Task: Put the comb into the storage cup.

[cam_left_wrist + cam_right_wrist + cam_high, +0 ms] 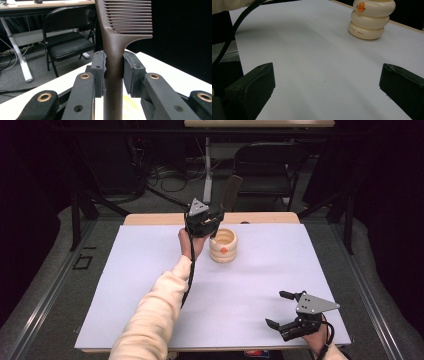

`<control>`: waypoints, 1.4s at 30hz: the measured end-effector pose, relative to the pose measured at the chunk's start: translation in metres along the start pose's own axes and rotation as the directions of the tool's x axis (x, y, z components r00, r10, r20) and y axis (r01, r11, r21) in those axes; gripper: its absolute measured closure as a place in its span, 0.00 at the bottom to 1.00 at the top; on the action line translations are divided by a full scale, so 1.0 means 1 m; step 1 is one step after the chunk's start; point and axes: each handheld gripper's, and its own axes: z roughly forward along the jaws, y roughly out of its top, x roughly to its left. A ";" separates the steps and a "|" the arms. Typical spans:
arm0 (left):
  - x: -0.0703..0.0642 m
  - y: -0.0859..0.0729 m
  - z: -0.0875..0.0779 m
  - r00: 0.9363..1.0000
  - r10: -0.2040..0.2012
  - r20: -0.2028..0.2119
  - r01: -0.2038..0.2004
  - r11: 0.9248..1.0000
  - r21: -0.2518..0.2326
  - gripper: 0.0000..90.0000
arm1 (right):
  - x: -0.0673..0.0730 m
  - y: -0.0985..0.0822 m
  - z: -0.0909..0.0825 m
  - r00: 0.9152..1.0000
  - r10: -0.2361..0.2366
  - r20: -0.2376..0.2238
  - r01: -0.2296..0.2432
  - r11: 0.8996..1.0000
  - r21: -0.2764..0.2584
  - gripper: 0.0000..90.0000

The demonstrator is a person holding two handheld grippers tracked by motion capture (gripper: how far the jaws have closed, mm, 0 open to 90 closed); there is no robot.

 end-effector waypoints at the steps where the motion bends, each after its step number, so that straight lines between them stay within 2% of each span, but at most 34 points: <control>1: 0.000 0.000 0.001 1.000 0.001 -0.004 -0.001 1.000 0.000 0.81 | 0.000 0.000 0.000 1.000 0.000 0.000 0.000 1.000 -0.001 0.00; 22: -0.006 -0.002 0.015 1.000 0.005 0.006 -0.005 1.000 -0.003 0.81 | 0.000 0.000 0.000 1.000 0.000 -0.001 0.000 1.000 -0.002 0.00; 31: -0.005 -0.007 0.021 1.000 -0.004 0.020 0.004 1.000 -0.007 0.81 | 0.000 0.000 0.000 1.000 0.000 -0.002 0.000 1.000 -0.003 0.00; 42: -0.003 -0.013 0.027 1.000 -0.017 0.017 0.017 1.000 -0.003 0.81 | 0.000 0.000 -0.001 1.000 0.001 -0.001 -0.001 1.000 -0.004 0.00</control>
